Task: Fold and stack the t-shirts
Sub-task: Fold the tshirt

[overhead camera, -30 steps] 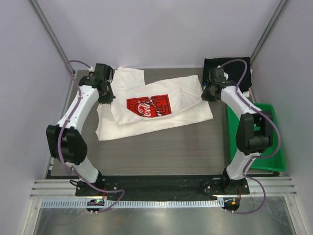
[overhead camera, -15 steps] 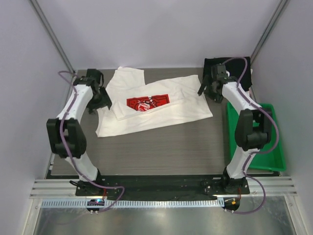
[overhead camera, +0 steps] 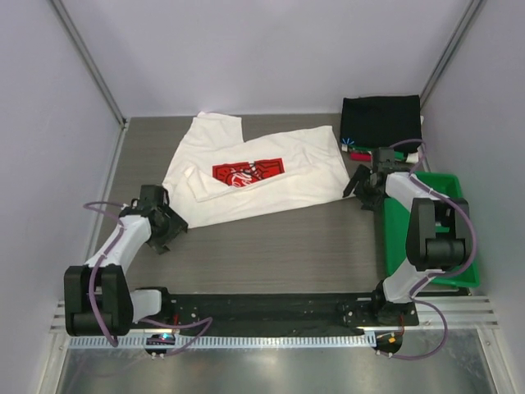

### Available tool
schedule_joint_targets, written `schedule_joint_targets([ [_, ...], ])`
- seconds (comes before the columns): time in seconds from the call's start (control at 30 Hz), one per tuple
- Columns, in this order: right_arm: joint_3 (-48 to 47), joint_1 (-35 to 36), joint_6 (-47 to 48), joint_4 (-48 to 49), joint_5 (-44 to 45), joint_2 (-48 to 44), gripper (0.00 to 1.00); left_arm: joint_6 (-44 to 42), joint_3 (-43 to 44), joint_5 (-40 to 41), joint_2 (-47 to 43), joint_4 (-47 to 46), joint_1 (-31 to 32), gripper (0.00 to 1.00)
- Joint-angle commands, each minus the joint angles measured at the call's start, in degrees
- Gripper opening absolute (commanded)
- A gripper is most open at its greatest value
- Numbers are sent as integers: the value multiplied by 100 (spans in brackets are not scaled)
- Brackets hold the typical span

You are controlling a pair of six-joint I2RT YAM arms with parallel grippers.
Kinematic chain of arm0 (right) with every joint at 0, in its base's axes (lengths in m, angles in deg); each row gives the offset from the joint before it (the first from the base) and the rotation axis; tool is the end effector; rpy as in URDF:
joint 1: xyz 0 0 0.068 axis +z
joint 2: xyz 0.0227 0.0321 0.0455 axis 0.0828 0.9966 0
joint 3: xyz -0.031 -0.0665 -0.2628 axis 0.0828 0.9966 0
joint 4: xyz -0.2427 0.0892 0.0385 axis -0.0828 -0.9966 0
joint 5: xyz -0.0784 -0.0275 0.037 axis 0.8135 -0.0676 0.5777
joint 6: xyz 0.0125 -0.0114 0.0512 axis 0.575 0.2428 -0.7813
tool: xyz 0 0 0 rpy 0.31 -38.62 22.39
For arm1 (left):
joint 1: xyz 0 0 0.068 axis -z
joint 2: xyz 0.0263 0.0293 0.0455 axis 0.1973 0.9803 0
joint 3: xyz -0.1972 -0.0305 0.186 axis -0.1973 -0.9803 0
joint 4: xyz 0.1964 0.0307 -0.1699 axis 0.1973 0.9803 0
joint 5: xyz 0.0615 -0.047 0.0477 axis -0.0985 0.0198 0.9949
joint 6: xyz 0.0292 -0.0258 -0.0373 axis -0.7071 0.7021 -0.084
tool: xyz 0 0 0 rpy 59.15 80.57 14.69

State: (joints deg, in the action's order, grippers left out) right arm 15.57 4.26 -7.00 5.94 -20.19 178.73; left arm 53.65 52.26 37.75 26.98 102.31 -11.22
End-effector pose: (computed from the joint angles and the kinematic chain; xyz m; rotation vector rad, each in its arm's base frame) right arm 0.3212 -0.0007 0.1803 0.6633 2.6075 0.2344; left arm 0.2138 0.0022 0.1865 -1.1718 2.5546 -0.0921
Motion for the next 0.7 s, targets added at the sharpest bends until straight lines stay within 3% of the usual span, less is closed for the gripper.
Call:
schedule_joint_targets([
  [0.0,-32,-100,-32,689,-253,66,74,815,-422,62,-533,-1038,-183,73],
  [0.43,-163,-144,-181,1332,-394,690,69,1413,-1249,818,-1185,-1908,-183,68],
  [0.53,-207,-144,-199,1402,-359,804,61,1518,-1390,906,-1089,-2180,-183,66],
  [0.67,-234,-153,-225,1455,-394,875,41,1563,-1303,1003,-493,-2515,-183,59],
])
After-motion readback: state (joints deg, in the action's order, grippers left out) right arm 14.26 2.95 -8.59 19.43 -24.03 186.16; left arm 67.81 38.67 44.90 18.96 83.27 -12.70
